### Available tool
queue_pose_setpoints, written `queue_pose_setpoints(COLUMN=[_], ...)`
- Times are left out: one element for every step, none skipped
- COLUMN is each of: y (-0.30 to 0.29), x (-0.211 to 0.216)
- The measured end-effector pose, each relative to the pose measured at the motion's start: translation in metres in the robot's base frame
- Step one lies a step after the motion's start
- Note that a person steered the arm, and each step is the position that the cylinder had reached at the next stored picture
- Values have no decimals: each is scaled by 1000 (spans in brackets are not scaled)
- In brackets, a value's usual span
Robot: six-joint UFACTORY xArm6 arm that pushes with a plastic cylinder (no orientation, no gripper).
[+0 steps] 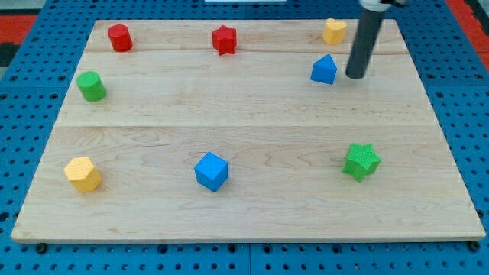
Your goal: Place the blue triangle in between the red star and yellow heart
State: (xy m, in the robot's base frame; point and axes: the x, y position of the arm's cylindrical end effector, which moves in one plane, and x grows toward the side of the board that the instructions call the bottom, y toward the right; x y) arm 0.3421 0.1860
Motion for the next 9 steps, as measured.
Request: queue_pose_setpoints(y=[-64,-118,-123,-120,-134,-198,-195,-195,-173], x=[-6,-34,-56,-46,-35,-35,-35,-40,-59])
